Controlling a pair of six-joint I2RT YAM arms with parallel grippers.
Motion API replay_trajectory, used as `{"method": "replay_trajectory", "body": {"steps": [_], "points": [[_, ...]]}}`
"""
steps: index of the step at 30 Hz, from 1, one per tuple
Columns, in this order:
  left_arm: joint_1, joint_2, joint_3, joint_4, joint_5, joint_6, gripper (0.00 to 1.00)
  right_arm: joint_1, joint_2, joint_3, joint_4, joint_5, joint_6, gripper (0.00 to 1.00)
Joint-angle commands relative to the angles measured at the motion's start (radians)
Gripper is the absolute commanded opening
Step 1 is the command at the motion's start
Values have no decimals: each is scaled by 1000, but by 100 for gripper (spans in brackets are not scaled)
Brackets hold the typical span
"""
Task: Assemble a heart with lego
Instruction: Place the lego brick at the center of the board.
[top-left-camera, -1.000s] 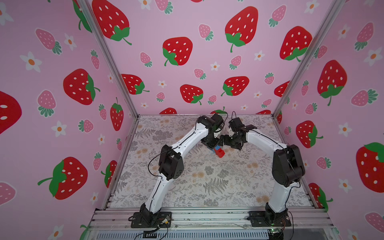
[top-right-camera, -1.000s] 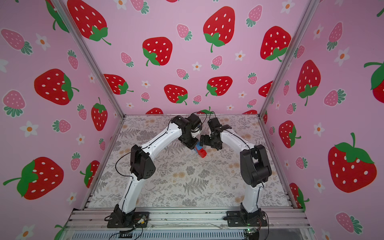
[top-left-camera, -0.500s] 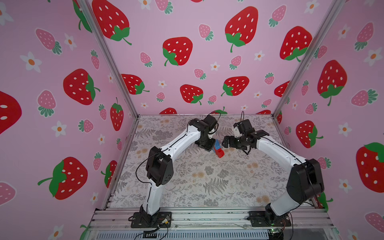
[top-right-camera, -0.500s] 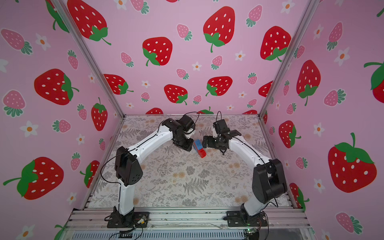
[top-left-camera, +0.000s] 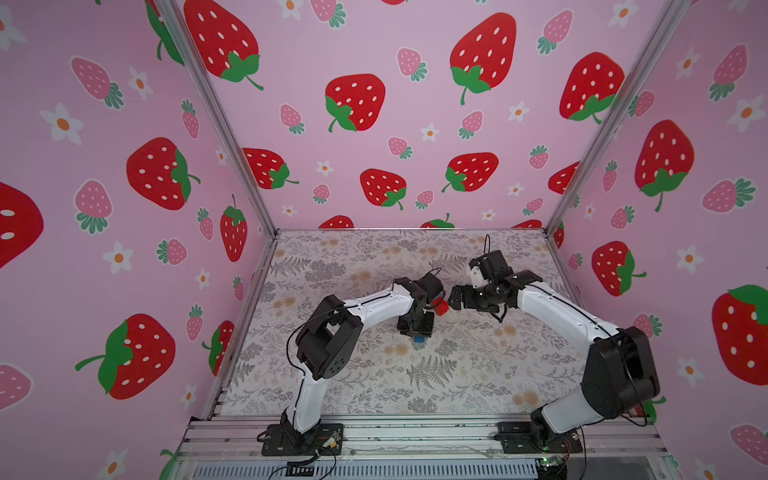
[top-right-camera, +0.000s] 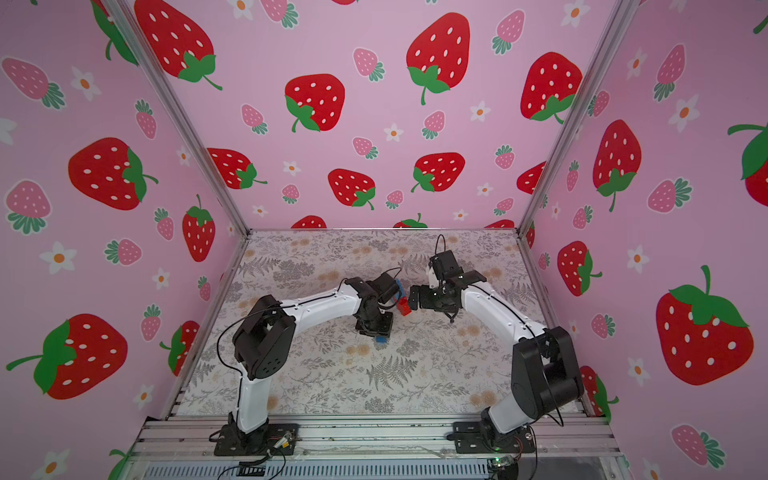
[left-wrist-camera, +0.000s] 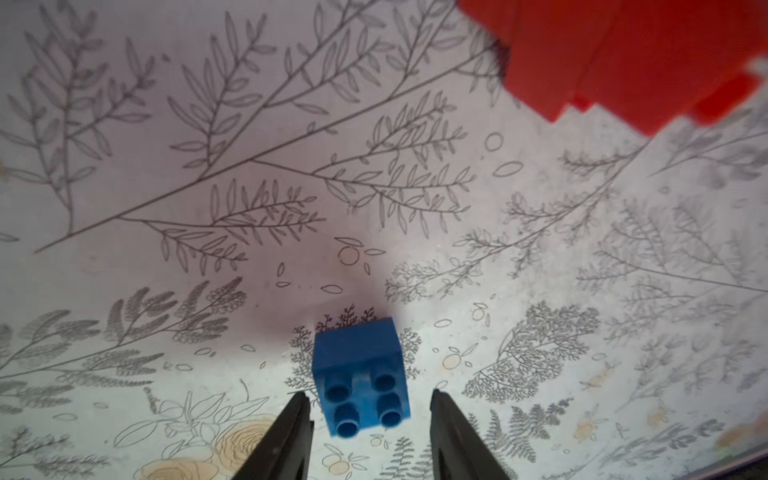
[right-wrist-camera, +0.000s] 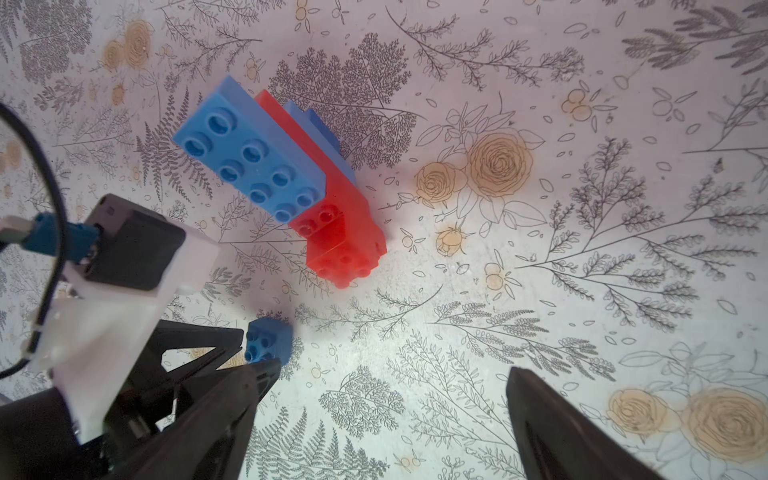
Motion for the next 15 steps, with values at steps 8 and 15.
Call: {"method": "replay_trajectory", "body": {"steps": [8,15], "points": [[105,-146,69,49,85,79,69,7,-16,-6,-55,15,-11,99],[140,-9,282,93,185,262,69,9,-28,-28,-47,19,-2,99]]}}
